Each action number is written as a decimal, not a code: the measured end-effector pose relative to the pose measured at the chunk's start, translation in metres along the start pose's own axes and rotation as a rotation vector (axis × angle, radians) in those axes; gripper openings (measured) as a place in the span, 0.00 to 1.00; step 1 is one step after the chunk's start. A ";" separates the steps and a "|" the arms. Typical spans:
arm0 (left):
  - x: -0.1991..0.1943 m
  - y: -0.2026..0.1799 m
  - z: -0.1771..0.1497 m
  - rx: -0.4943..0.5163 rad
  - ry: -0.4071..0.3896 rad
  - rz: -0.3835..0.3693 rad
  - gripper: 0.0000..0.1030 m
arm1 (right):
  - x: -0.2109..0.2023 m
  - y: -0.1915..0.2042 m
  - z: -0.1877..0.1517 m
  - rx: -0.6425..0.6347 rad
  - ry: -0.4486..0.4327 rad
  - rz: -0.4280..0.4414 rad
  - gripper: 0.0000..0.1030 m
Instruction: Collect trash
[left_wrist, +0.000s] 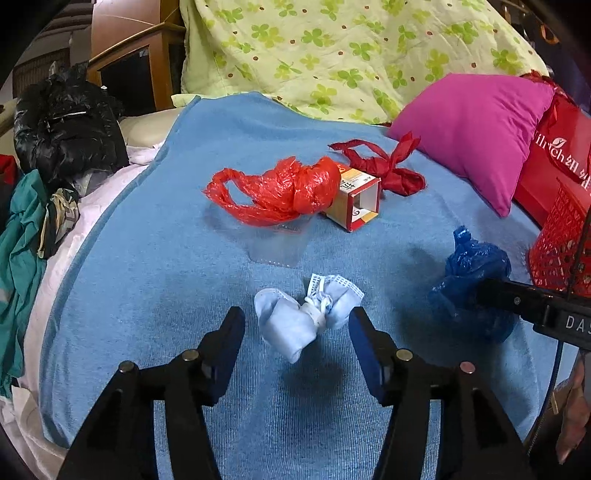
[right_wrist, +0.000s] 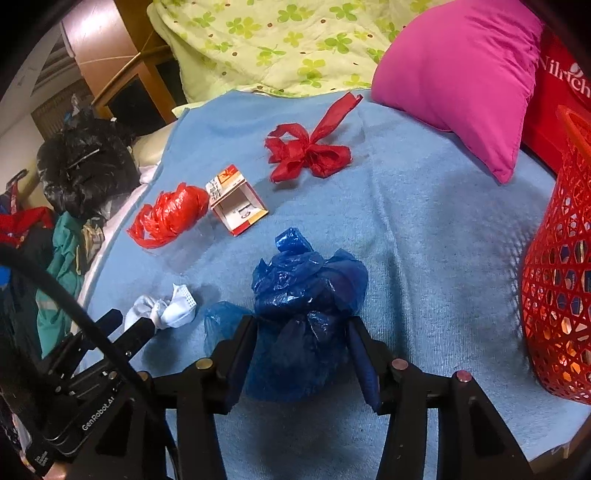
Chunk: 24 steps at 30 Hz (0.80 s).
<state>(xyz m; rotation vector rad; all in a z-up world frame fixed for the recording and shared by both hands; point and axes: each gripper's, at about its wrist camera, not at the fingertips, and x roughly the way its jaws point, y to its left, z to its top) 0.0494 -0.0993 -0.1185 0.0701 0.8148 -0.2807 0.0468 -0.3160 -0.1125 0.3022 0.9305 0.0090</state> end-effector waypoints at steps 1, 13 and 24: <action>0.001 0.001 0.000 -0.004 0.002 -0.006 0.58 | 0.000 -0.001 0.001 0.008 0.000 0.001 0.54; 0.014 0.015 -0.006 -0.166 0.071 -0.220 0.71 | -0.013 -0.023 0.005 0.118 -0.035 0.098 0.54; 0.014 0.025 -0.006 -0.221 0.046 -0.220 0.72 | -0.018 -0.041 0.005 0.201 -0.050 0.132 0.54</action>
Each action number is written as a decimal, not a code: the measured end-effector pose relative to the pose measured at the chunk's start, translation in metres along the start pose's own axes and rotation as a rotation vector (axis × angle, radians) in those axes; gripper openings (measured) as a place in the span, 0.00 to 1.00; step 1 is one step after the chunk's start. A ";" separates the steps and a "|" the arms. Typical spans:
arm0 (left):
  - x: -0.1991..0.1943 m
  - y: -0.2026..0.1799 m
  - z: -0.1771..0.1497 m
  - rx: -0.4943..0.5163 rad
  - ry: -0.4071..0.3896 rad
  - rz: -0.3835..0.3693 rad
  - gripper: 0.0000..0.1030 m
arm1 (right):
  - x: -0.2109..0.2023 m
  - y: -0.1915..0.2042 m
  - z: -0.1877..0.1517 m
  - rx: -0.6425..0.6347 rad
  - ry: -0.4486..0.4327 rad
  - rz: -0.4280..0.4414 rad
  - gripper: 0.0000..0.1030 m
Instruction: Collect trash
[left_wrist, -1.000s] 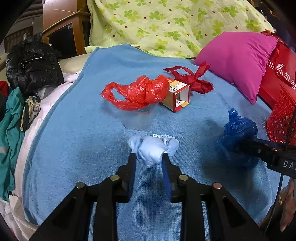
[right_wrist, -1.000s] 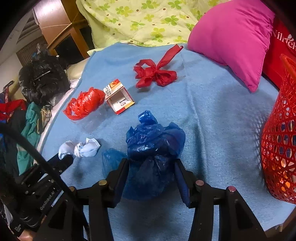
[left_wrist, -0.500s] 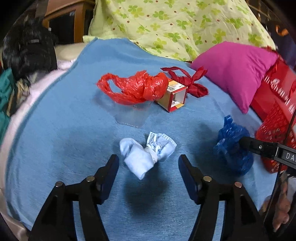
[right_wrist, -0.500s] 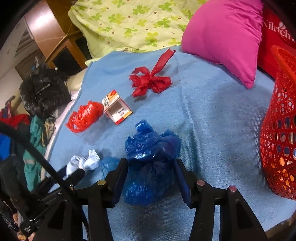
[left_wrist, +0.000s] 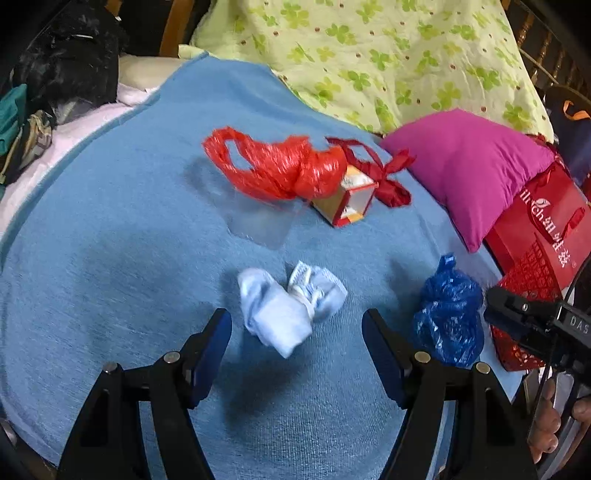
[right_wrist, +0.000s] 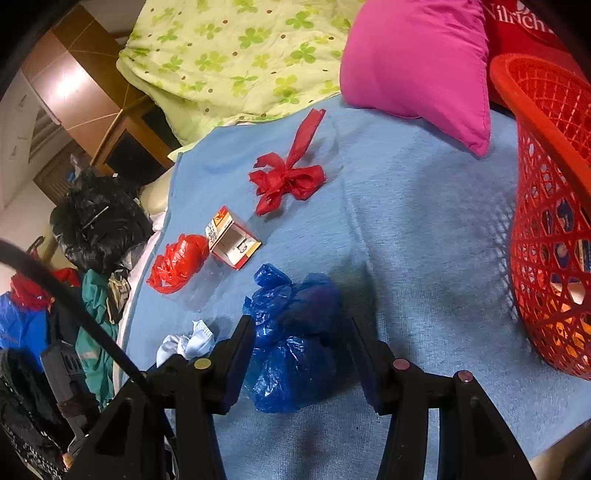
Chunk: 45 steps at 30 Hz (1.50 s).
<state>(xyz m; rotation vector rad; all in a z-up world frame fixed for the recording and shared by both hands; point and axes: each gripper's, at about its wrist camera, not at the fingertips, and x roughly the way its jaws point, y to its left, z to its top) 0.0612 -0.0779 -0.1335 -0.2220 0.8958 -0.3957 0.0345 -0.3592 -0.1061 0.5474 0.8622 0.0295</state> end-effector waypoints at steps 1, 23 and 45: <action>-0.001 -0.001 0.000 0.008 -0.005 0.008 0.72 | 0.000 0.000 0.000 0.004 0.003 0.003 0.54; 0.013 0.002 -0.006 -0.001 0.085 -0.058 0.58 | 0.017 0.014 -0.010 -0.071 0.019 -0.078 0.39; 0.004 -0.003 0.040 0.235 0.068 -0.033 0.71 | 0.042 0.003 -0.008 0.082 0.125 0.013 0.51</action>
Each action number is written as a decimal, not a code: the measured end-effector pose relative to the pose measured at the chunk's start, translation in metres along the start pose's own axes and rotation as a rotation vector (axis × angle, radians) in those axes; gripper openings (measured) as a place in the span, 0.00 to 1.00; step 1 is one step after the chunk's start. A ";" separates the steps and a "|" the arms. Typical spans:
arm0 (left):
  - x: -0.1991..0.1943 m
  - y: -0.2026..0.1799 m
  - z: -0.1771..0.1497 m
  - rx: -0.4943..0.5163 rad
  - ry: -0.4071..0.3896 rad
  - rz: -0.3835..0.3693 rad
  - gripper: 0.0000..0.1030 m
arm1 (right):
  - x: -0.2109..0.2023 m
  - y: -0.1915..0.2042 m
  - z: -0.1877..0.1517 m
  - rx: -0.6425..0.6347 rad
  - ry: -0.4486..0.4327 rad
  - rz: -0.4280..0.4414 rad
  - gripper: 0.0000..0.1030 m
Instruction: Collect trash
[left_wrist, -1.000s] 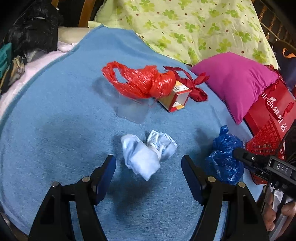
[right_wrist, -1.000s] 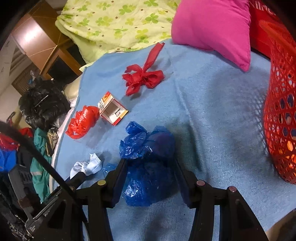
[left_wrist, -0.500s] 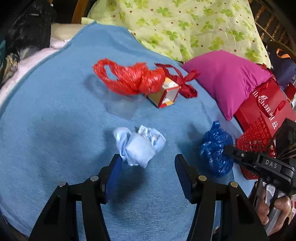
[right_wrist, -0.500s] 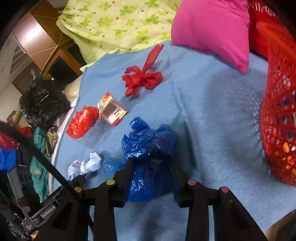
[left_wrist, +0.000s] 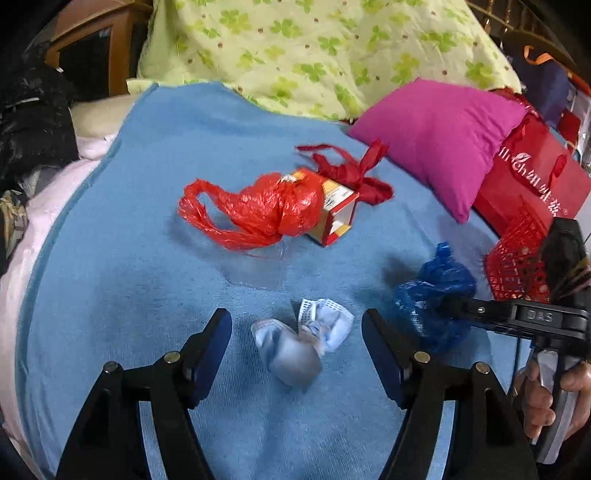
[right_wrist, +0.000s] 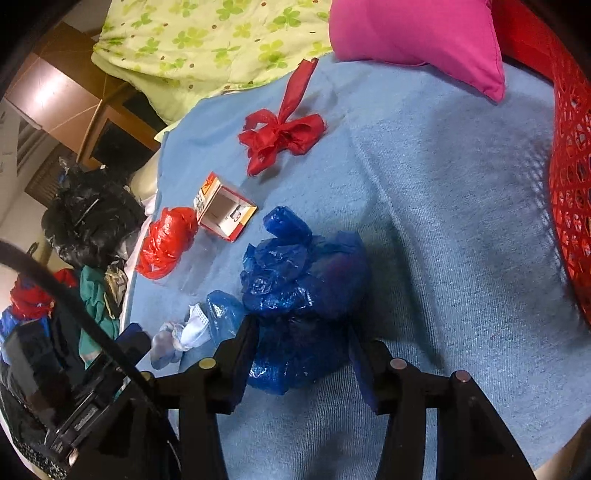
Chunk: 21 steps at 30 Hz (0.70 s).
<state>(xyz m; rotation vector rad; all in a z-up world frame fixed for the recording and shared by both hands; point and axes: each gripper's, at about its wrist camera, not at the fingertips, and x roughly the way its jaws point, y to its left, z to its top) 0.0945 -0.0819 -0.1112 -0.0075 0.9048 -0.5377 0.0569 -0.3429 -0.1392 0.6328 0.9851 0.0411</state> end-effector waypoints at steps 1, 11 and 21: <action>0.006 0.001 0.001 -0.001 0.027 -0.030 0.71 | 0.001 0.000 0.001 0.000 -0.004 -0.008 0.51; 0.030 -0.014 -0.014 0.071 0.133 -0.040 0.68 | 0.011 -0.001 0.006 0.029 -0.004 0.001 0.51; 0.023 -0.009 -0.022 0.038 0.128 -0.049 0.35 | -0.015 0.021 0.000 -0.129 -0.126 -0.048 0.40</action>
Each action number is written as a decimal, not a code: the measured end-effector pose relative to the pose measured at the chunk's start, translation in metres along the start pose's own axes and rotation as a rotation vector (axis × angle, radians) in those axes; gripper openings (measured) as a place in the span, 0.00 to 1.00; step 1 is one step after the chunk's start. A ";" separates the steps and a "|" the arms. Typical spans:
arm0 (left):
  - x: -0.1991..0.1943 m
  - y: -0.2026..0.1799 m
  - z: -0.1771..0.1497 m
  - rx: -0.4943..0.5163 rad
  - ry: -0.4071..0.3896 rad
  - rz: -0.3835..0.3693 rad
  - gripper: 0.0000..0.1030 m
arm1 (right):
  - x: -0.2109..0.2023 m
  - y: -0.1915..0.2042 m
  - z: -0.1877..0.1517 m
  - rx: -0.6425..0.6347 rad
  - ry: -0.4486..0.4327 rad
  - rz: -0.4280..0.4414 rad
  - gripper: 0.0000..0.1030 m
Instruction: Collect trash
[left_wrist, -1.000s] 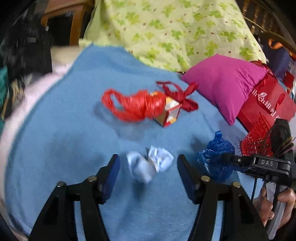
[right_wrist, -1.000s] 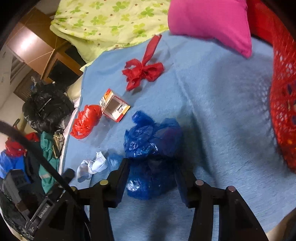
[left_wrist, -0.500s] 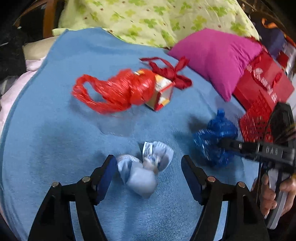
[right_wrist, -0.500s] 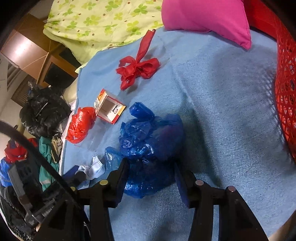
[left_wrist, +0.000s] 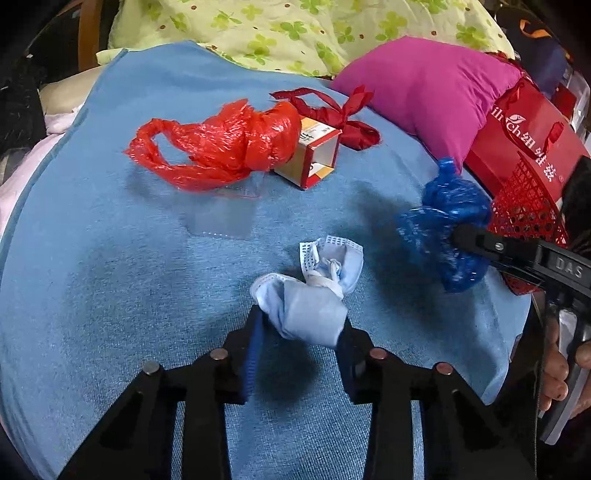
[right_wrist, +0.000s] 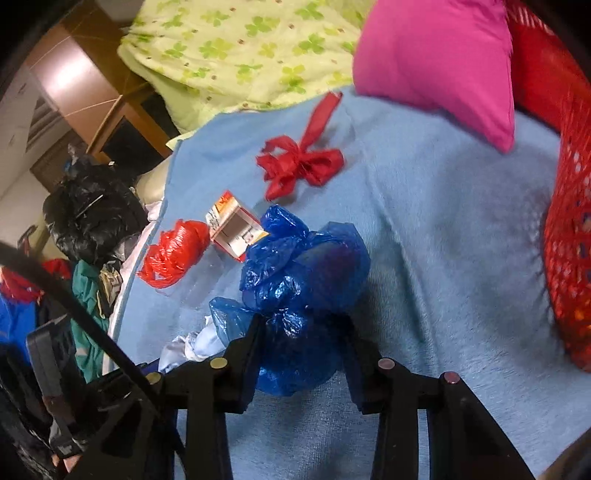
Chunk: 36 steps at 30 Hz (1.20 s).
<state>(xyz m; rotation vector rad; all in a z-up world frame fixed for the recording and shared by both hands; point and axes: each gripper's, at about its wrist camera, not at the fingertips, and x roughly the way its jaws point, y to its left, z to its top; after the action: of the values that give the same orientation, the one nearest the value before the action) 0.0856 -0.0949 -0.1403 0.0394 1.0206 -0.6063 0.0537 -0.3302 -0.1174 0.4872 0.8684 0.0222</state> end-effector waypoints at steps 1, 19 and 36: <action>0.000 -0.001 0.000 0.003 -0.003 0.003 0.34 | -0.004 0.000 0.000 -0.013 -0.012 -0.008 0.40; -0.036 -0.030 -0.006 0.026 -0.136 0.031 0.32 | -0.061 0.008 -0.003 -0.172 -0.168 -0.023 0.40; -0.078 -0.099 0.023 0.080 -0.209 0.185 0.32 | -0.135 -0.014 -0.007 -0.199 -0.371 -0.016 0.40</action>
<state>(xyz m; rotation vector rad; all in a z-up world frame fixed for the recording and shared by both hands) 0.0259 -0.1491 -0.0413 0.1370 0.7801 -0.4714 -0.0423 -0.3688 -0.0287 0.2847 0.4995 0.0032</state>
